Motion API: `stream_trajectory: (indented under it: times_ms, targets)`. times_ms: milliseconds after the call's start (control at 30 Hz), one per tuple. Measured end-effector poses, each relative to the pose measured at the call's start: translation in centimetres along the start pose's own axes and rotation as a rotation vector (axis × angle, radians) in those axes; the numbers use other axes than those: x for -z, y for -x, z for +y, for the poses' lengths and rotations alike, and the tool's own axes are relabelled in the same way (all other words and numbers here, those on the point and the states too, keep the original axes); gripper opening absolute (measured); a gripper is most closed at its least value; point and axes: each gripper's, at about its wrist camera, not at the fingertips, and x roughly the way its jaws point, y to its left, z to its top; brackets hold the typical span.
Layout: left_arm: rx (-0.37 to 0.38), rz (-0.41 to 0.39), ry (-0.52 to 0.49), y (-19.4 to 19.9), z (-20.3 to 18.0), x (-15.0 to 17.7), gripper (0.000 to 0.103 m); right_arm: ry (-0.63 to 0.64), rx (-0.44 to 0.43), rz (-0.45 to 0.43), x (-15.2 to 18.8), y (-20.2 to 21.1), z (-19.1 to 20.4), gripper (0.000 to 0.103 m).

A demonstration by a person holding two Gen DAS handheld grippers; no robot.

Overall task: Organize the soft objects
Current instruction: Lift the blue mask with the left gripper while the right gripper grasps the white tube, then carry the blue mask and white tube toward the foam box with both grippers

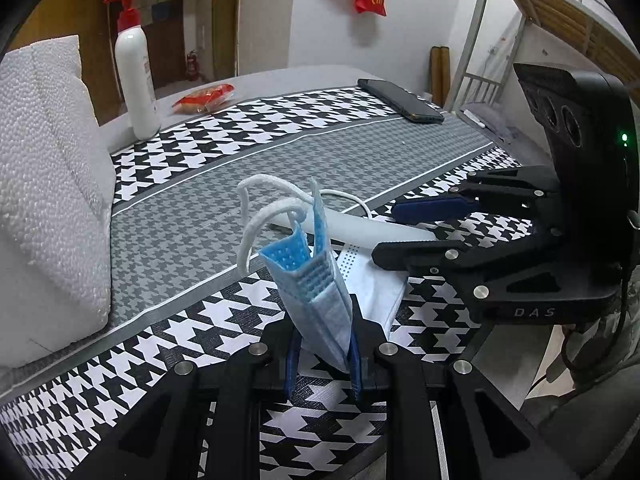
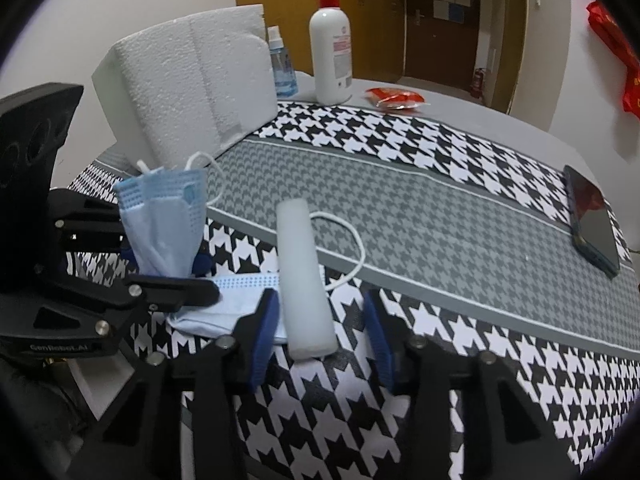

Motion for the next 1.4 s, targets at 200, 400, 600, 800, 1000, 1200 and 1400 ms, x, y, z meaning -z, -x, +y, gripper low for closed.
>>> stream_trajectory:
  times_ms: [200,400,600,800,1000,1200,1400]
  targets:
    - [0.002,-0.001,0.000,0.0,0.0,0.1,0.021,0.024,-0.015,-0.004,0.2,0.1,0.4,0.030]
    - [-0.004,0.001,0.002,0.0,-0.1,0.0,0.021,-0.018,-0.045,-0.002,0.1,0.3,-0.1,0.022]
    - [-0.019,-0.003,0.014,0.1,0.0,-0.1,0.021,-0.043,-0.036,-0.032,0.1,1.5,-0.4,0.021]
    - [-0.041,-0.019,0.027,0.8,0.1,-0.3,0.021,-0.068,-0.029,-0.065,0.2,2.5,-0.9,0.021]
    - [-0.083,-0.036,0.043,1.4,0.3,-0.2,0.021,-0.086,-0.008,-0.097,0.3,3.7,-1.5,0.021]
    - [-0.121,-0.050,0.056,1.7,0.5,-0.1,0.021,-0.118,0.014,-0.101,0.6,4.1,-2.2,0.021]
    - [-0.149,-0.074,0.070,1.9,0.2,-0.3,0.021,-0.151,0.042,-0.098,0.9,4.3,-2.6,0.021]
